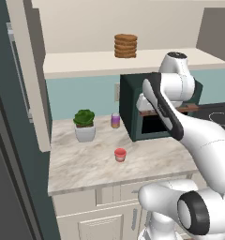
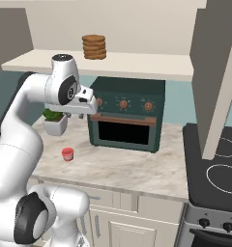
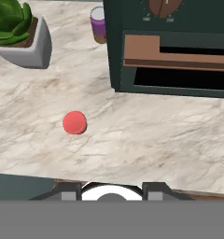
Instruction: Pick the jam and bar from the counter and place them in the cabinets closest to them.
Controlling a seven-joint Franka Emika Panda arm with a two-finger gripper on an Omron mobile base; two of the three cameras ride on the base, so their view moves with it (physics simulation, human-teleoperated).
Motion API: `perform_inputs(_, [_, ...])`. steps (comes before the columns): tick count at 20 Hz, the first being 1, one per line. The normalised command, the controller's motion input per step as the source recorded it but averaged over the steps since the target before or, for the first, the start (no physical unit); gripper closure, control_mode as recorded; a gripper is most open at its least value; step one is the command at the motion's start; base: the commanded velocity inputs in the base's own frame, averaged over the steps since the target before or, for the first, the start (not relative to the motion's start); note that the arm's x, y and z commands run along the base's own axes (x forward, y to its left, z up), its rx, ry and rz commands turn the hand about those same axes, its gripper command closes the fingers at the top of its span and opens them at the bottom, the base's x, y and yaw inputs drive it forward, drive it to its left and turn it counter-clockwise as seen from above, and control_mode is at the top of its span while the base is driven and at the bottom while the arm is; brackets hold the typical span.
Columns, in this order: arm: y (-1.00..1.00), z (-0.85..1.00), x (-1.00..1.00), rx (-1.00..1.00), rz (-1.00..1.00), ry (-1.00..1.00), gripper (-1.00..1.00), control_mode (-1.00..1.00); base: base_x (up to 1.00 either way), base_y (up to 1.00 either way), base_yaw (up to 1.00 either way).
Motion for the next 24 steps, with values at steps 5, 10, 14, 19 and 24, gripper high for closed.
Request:
perform_inputs(5, [0.05,0.00,-0.11,0.00,0.00,-0.01,-1.00,-1.00,0.00,0.00,0.00])
perform_inputs(10, [0.17,-0.02,-0.45,0.00,0.00,-0.08,-1.00,-1.00,0.00,0.00,0.00])
perform_inputs(14, [0.22,-0.05,-0.44,0.00,0.00,-0.06,-1.00,-1.00,0.00,0.00,0.00])
perform_inputs(19, [0.21,-0.01,-0.18,0.00,0.00,-0.01,-1.00,-1.00,0.00,0.00,0.00])
perform_inputs(24, [0.19,-0.05,0.00,0.00,0.00,0.00,-1.00,-1.00,0.00,0.00,0.00])
